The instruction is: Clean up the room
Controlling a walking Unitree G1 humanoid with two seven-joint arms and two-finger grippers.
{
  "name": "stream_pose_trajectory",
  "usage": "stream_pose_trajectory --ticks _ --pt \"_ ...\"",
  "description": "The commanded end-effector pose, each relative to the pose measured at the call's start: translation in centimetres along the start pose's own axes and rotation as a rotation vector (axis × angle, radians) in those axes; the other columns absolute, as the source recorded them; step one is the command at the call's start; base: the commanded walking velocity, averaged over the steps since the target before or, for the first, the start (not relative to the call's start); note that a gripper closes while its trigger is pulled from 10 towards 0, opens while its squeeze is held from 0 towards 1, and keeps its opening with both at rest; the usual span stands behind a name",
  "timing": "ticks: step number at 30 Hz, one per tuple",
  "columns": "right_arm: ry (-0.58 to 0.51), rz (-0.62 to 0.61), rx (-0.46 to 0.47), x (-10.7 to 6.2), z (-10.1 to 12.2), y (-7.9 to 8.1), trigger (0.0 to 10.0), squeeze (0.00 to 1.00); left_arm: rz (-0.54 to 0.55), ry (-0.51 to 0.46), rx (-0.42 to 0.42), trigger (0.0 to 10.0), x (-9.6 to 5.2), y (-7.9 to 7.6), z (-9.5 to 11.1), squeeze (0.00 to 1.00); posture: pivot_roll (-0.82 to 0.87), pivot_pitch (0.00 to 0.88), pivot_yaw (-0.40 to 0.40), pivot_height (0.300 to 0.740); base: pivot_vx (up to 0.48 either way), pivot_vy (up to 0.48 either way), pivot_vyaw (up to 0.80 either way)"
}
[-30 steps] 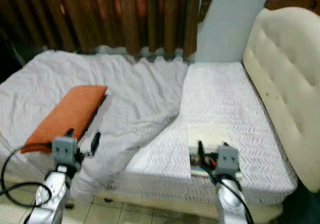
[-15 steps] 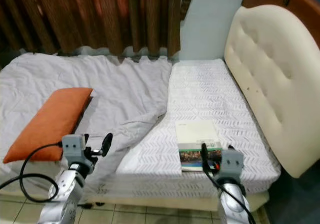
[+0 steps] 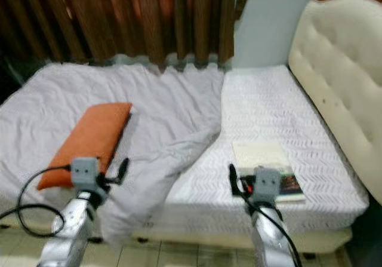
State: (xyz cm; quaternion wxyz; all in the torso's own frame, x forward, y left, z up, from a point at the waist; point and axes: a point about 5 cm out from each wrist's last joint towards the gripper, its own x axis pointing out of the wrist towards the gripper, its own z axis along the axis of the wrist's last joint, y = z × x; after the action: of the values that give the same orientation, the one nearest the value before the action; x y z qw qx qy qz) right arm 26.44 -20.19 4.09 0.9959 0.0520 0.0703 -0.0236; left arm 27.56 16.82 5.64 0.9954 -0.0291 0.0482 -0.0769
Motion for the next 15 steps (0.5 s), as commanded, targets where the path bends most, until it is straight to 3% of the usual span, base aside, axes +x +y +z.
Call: stream_pose_trajectory --ticks 1,5,7,15 --pt "0.001 0.015 0.037 -0.1 0.0 0.2 10.0 0.0 -0.003 -0.013 0.048 10.0 -0.3 0.9 0.3 0.0 -0.04 0.0 0.03 0.74 0.0 0.48 0.0" --pt "-0.005 0.08 0.029 -0.1 0.2 0.8 10.0 0.0 0.022 -0.052 0.077 10.0 -0.5 1.0 0.9 0.0 -0.05 0.0 0.032 0.74 0.0 0.48 0.0" --pt "-0.009 0.108 0.015 -0.1 0.4 1.2 10.0 0.0 0.053 -0.075 0.028 10.0 -0.1 1.0 1.8 0.0 -0.04 0.0 0.023 0.74 0.0 0.48 0.0" --pt "0.018 0.137 0.028 0.3 0.3 1.3 10.0 0.0 0.07 -0.037 0.014 10.0 -0.6 1.0 1.1 0.0 -0.02 0.0 0.011 0.74 0.0 0.48 0.0"
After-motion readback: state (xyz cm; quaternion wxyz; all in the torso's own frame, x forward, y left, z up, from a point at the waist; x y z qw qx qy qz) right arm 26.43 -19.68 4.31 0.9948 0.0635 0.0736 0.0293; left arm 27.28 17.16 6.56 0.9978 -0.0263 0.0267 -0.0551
